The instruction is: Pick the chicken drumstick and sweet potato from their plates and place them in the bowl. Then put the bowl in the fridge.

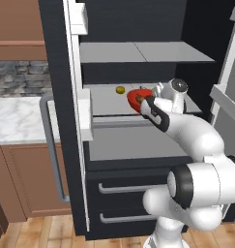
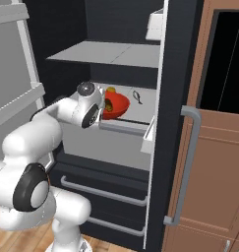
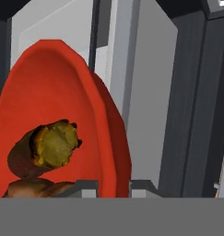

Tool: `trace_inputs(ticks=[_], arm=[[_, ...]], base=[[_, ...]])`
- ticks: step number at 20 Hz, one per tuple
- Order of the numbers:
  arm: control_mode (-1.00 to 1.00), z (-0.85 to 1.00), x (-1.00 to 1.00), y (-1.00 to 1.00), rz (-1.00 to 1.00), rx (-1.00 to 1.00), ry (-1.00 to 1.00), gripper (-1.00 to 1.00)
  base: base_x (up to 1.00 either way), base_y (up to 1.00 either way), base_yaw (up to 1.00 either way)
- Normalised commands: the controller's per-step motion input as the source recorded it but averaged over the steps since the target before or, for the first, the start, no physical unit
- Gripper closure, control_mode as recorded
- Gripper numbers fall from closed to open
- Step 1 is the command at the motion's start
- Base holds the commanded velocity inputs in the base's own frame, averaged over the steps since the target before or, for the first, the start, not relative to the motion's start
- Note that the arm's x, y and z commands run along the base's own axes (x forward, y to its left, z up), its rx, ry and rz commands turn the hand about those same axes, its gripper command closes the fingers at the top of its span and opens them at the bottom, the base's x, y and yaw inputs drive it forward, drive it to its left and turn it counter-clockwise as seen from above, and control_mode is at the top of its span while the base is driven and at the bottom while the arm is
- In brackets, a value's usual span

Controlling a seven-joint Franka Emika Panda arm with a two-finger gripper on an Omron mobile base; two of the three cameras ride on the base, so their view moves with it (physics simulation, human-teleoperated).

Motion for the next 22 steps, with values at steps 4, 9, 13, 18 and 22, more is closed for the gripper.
trace_inputs(ticks=[4,9,13,18,22], arm=[[-1.0,0.0,0.41,-0.01,0.0,0.0,0.03,1.0],[-1.0,-0.1,0.34,0.0,0.0,0.0,0.09,1.0],[-1.0,-0.12,0.32,0.0,0.0,0.0,0.02,1.0],[-1.0,-0.14,0.35,0.0,0.0,-0.01,0.0,1.0],[-1.0,-0.25,0.36,-0.02,0.0,-0.04,0.0,1.0]], base=[[0.0,0.0,0.0],[0.0,0.0,0.0],[0.0,0.0,0.0],[0.0,0.0,0.0],[0.0,0.0,0.0]])
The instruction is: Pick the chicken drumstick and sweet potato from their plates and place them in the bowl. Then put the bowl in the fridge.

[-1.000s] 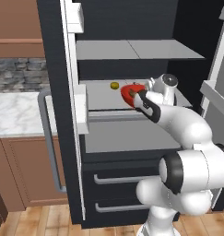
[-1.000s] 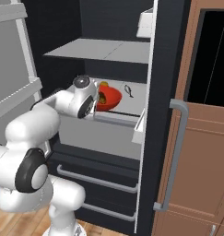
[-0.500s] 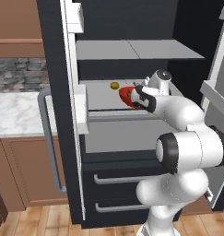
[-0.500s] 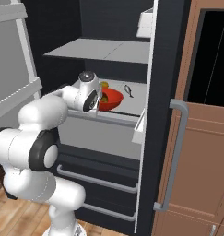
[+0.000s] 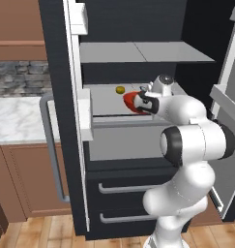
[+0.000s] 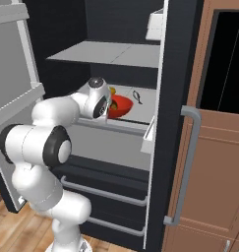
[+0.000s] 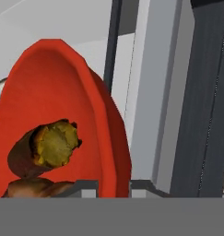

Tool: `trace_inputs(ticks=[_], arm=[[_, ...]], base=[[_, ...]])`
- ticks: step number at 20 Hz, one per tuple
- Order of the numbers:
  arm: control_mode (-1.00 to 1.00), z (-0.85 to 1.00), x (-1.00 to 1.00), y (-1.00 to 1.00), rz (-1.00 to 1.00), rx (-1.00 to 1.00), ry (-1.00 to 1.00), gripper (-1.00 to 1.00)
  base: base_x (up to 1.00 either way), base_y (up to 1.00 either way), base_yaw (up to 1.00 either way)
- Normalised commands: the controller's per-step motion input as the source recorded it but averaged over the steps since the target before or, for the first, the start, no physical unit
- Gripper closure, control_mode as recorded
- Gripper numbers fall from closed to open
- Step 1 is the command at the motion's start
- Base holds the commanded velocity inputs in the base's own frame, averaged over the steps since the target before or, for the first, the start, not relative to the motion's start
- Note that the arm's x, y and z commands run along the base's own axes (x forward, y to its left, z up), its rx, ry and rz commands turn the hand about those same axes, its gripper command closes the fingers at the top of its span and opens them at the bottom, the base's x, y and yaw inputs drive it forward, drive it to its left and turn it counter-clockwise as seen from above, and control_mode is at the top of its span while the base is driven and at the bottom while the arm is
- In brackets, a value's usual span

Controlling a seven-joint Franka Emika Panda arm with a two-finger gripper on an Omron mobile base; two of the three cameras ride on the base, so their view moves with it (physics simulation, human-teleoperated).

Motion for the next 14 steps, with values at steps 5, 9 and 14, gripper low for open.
trace_inputs(ticks=[5,9,14], arm=[[-1.0,-0.21,0.38,-0.06,0.0,-0.03,0.0,1.0],[-1.0,-0.25,0.28,-0.04,0.0,-0.02,-0.03,1.0],[-1.0,-0.18,0.42,-0.01,0.0,-0.03,-0.01,1.0]], base=[[0.0,0.0,0.0],[0.0,0.0,0.0],[0.0,0.0,0.0]])
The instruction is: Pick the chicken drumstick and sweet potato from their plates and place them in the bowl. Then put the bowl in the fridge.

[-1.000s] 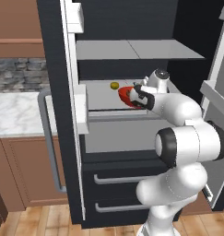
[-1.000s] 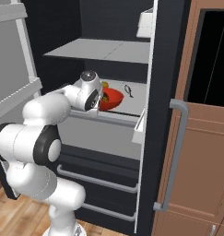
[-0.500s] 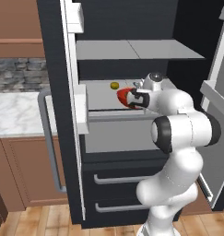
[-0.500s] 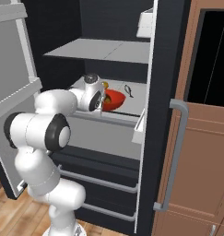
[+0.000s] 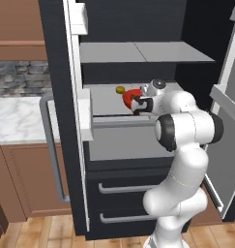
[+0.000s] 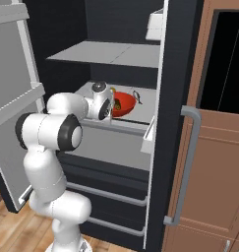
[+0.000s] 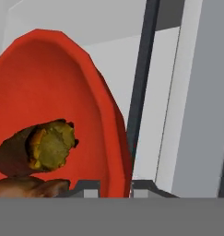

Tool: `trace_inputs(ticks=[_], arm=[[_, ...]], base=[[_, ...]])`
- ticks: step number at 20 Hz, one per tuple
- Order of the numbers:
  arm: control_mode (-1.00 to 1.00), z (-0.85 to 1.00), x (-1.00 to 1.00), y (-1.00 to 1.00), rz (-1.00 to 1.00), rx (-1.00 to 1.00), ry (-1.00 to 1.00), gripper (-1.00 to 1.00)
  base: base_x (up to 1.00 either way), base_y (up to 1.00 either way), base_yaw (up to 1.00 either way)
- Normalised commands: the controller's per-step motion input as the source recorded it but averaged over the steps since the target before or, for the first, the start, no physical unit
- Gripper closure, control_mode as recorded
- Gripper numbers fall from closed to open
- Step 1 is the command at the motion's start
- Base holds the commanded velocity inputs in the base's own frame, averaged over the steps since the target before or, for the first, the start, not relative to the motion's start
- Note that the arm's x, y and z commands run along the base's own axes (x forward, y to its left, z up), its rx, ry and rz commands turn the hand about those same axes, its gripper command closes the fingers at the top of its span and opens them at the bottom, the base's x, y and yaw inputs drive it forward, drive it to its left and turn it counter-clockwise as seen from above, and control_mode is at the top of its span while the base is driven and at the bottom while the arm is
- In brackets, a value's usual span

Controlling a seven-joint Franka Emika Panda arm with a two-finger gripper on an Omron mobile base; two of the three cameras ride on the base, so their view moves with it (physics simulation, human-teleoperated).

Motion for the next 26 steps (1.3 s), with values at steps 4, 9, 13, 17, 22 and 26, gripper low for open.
trace_inputs(ticks=[4,9,13,17,22,26], arm=[[-1.0,-0.03,0.49,0.0,0.0,0.0,0.0,1.0],[-1.0,-0.04,0.37,0.0,0.0,0.0,0.0,1.0],[-1.0,-0.02,0.37,0.0,0.0,0.0,0.0,1.0],[-1.0,0.0,0.4,0.0,0.0,0.0,0.01,1.0],[-1.0,0.0,0.2,-0.04,0.0,0.0,0.04,1.0],[-1.0,0.0,0.04,-0.04,0.0,0.0,0.03,-1.0]], base=[[0.0,0.0,0.0],[0.0,0.0,0.0],[0.0,0.0,0.0],[0.0,0.0,0.0],[0.0,0.0,0.0],[0.0,0.0,0.0]])
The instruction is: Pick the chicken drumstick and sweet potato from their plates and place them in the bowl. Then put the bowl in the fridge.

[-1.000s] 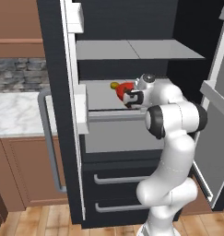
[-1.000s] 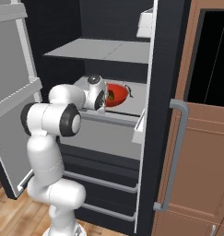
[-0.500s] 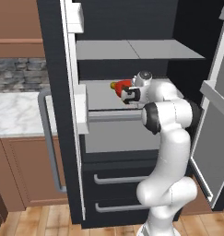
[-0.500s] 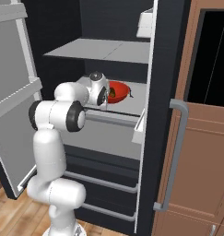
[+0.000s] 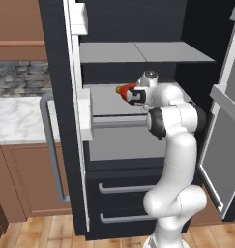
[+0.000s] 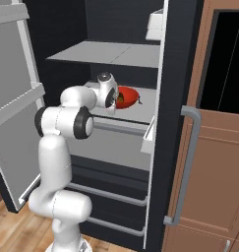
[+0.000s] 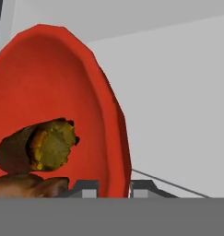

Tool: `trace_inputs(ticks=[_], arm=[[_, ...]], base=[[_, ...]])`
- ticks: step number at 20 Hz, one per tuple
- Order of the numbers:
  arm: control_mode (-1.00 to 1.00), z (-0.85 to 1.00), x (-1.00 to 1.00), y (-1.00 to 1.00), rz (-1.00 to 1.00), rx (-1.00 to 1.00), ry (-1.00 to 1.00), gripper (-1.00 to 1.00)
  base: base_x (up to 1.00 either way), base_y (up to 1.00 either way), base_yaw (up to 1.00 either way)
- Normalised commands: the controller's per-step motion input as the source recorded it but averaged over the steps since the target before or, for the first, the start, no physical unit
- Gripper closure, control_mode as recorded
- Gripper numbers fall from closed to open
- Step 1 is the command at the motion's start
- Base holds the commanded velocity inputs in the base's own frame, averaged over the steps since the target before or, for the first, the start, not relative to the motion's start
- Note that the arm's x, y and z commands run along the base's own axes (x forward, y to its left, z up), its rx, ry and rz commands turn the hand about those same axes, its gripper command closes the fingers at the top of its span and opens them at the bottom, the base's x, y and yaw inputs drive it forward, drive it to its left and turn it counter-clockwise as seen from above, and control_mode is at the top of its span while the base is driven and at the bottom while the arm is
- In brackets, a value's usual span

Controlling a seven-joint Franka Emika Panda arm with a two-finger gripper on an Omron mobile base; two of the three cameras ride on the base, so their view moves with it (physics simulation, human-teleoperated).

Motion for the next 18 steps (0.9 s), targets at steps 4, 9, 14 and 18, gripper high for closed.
trace_inputs(ticks=[4,9,14,18], arm=[[-1.0,0.0,-0.1,-0.05,0.0,0.0,-0.01,-1.0],[-1.0,0.03,-0.24,-0.1,0.0,0.01,-0.12,-1.0],[-1.0,0.0,-0.44,-0.01,0.0,0.02,-0.15,-1.0],[-1.0,0.31,-0.39,-0.01,0.04,0.03,-0.14,-1.0]], base=[[0.0,0.0,0.0],[0.0,0.0,0.0],[0.0,0.0,0.0],[0.0,0.0,0.0]])
